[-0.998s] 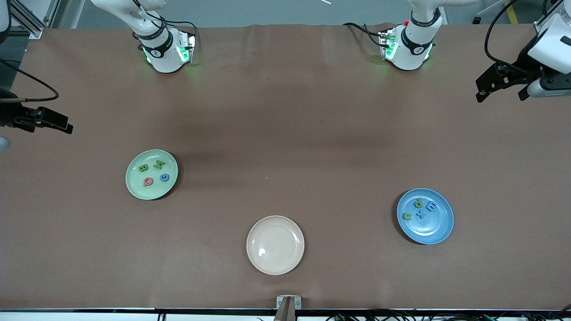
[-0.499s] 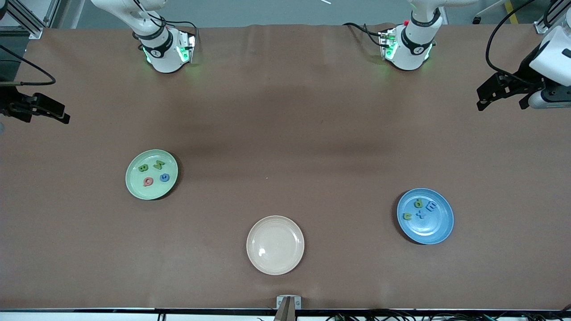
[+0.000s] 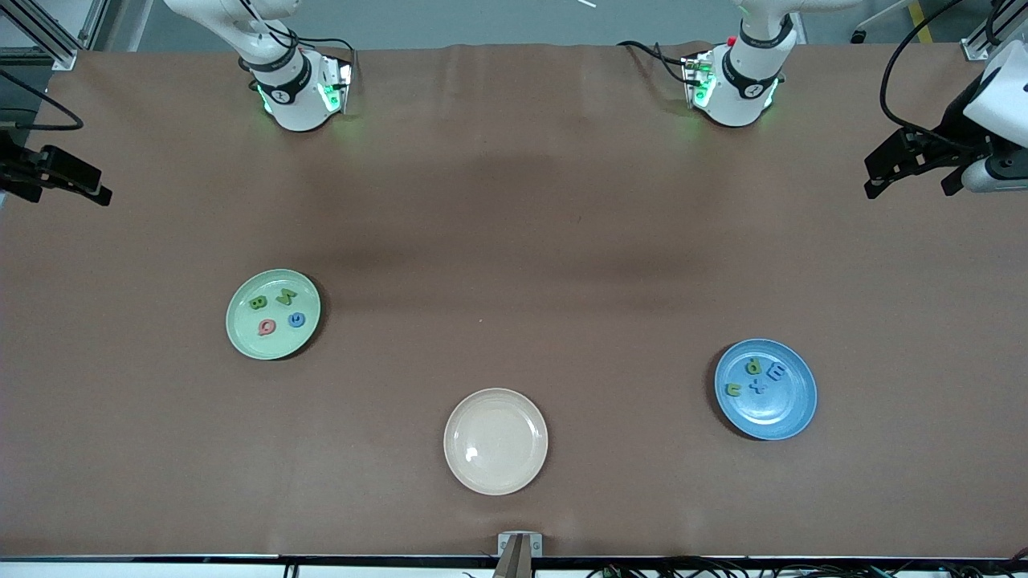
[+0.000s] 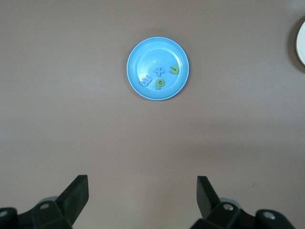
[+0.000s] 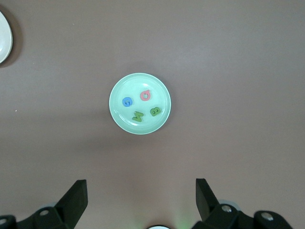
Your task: Sort upper and lower case letters into plates
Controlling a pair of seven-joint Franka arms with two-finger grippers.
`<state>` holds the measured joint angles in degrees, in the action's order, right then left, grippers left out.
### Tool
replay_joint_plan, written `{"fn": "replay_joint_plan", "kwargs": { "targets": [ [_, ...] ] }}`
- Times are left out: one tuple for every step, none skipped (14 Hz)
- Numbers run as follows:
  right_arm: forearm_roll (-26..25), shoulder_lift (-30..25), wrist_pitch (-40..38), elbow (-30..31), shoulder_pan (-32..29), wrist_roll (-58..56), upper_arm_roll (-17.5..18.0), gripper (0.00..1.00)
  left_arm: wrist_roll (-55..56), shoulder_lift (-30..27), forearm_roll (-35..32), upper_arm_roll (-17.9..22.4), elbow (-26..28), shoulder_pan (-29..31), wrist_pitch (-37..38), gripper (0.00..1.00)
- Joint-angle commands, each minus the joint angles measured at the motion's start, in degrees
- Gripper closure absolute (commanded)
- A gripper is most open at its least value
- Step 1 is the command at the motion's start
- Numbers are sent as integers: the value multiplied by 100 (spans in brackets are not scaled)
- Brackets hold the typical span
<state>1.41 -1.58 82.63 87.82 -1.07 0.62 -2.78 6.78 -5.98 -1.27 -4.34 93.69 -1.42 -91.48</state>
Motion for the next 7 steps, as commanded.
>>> {"fn": "replay_joint_plan", "kwargs": {
  "targets": [
    [79,-351,87,445,-69,-62,32,0,-133,44,-84,12,-123,2,69,0],
    [88,-395,52,463,-60,-62,32,0,-133,36,-84,12,-123,2,69,0],
    [88,-456,8,472,-60,-62,32,0,-133,36,-84,4,-123,2,69,0],
    [88,-518,-36,542,-69,-62,32,0,-133,36,-84,12,-123,2,69,0],
    [88,-536,-27,586,-51,-62,41,0,-133,36,-84,12,-132,10,78,0],
    [88,-536,-1,587,-51,-62,50,0,-133,36,-84,12,-141,10,69,0],
    [96,-527,34,587,-34,-62,50,0,-133,36,-84,12,-141,10,78,0]
  ]
}}
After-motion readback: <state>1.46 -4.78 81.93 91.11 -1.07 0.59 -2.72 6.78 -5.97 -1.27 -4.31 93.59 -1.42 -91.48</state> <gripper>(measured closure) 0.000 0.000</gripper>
